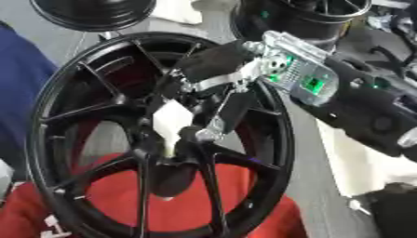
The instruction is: Pull the pin out of the wheel hub.
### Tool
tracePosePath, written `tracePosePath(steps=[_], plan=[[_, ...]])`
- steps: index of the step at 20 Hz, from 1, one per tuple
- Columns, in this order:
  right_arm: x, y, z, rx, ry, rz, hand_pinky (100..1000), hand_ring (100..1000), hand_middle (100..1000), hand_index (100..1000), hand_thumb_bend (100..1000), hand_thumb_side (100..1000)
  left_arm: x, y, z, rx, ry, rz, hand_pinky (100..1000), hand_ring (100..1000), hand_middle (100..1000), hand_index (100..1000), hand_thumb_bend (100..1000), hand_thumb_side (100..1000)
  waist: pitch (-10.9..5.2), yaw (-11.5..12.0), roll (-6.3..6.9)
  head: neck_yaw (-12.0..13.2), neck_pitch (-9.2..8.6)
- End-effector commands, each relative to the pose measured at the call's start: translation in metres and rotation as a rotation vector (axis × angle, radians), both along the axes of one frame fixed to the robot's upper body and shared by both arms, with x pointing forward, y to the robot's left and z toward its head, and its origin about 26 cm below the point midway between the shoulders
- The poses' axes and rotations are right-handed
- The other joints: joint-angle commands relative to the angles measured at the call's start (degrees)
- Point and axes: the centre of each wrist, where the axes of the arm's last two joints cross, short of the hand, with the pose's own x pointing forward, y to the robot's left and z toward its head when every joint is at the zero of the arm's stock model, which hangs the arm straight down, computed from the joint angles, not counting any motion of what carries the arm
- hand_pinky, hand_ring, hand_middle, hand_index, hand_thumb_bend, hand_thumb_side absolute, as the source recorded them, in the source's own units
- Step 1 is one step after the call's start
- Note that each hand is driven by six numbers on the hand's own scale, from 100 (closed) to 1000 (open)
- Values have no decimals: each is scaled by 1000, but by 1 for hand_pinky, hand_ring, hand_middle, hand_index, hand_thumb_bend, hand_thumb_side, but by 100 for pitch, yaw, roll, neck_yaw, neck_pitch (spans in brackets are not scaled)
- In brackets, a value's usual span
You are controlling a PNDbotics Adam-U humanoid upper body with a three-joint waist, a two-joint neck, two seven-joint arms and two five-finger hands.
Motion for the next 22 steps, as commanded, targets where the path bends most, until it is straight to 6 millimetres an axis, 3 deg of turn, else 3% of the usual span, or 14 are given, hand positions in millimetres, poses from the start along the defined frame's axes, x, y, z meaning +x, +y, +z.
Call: tracePosePath(steps=[1,9,16,22], plan=[[-2,-5,9,-351,-94,260,846,827,600,747,100,517,-1,0,8,2,-28,-3,695,762,611,749,155,700,-105,6,36,16,-110],[-2,-6,12,-318,-87,268,781,725,437,564,100,430,-2,0,7,-1,-26,2,695,762,611,748,155,700,-125,5,41,17,-105],[-2,-7,16,-283,-75,262,749,682,398,515,100,431,-2,0,7,-2,-27,3,695,762,611,748,154,701,-128,8,45,-50,-76],[-4,-7,19,-254,-50,246,740,665,386,503,100,503,-2,0,7,-3,-25,2,695,762,611,748,152,701,-128,28,47,-71,-69]])
